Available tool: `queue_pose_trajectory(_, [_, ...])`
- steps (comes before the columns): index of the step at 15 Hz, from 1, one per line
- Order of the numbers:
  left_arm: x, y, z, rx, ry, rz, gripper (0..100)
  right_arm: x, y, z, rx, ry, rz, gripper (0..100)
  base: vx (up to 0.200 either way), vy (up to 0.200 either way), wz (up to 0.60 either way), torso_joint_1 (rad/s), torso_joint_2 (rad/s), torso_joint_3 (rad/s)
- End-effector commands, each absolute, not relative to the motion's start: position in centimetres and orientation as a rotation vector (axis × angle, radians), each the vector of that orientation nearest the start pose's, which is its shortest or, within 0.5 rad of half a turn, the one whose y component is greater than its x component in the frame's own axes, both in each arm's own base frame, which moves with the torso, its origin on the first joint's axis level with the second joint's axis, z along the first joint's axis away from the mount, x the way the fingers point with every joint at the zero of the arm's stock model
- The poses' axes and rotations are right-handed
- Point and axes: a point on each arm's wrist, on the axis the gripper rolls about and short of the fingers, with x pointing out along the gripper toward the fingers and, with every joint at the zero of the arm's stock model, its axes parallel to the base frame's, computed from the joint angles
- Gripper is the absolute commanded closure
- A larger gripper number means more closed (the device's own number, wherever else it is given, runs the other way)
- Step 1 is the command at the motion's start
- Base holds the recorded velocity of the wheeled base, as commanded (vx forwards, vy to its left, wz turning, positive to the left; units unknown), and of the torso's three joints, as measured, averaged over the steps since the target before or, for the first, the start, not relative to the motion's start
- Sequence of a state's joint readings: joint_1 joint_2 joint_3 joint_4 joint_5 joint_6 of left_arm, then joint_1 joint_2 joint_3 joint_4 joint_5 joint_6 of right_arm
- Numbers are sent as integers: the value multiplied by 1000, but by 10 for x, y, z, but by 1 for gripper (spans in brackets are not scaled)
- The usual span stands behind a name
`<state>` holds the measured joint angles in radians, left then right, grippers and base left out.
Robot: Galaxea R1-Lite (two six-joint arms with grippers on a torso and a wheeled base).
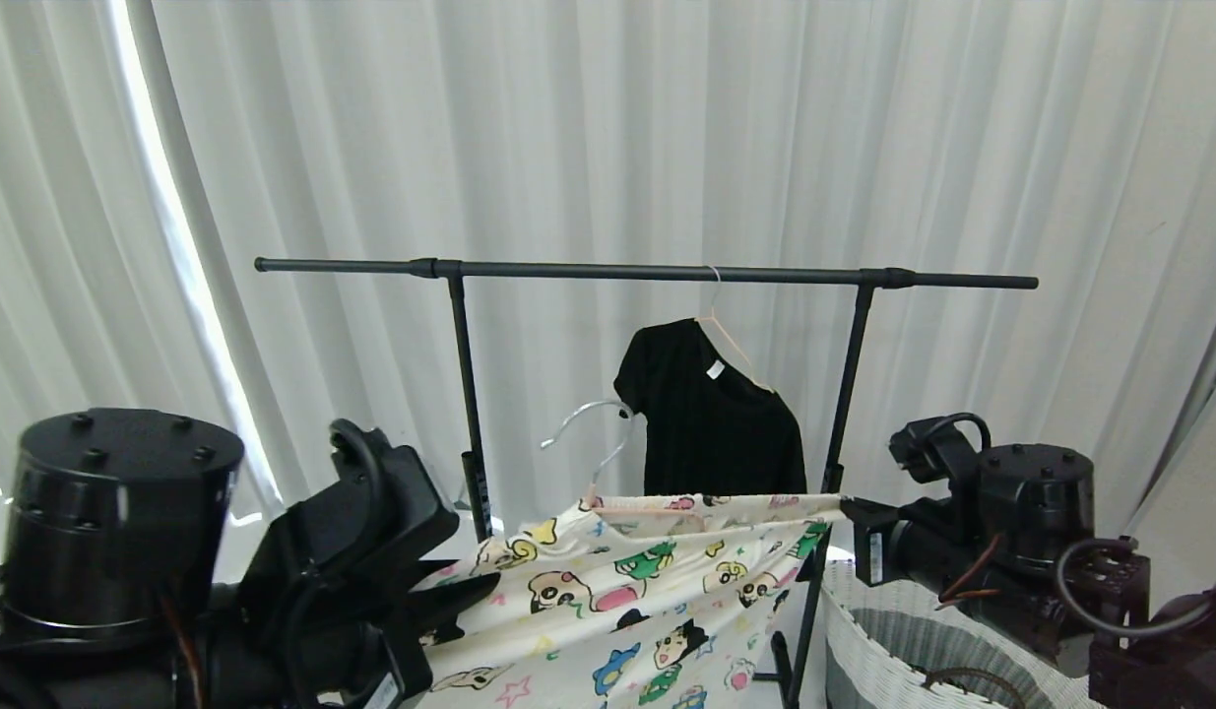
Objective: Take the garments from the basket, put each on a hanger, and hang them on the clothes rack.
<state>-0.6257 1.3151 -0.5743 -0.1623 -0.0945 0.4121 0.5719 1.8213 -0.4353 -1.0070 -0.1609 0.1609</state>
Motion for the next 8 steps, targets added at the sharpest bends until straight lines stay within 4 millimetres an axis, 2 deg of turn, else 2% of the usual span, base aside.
queue_pose_trajectory(1, [173,-126,151,578,538,-771,100,229,145,113,23,323,427,100,0,0,0,0,0,0])
queue_pose_trajectory(3, [190,-137,148,608,580,-576,100,219,143,128,-30,287,489,100,0,0,0,0,0,0])
queue_pose_trajectory(6, [193,-163,167,339,565,-547,100,196,139,143,-149,294,640,100,0,0,0,0,0,0])
queue_pose_trajectory(7, [192,-165,170,294,563,-543,100,192,137,144,-182,313,648,0,0,0,0,0,0,0])
queue_pose_trajectory(8, [189,-164,174,286,547,-547,100,188,135,147,-190,316,651,0,0,0,0,0,0,0])
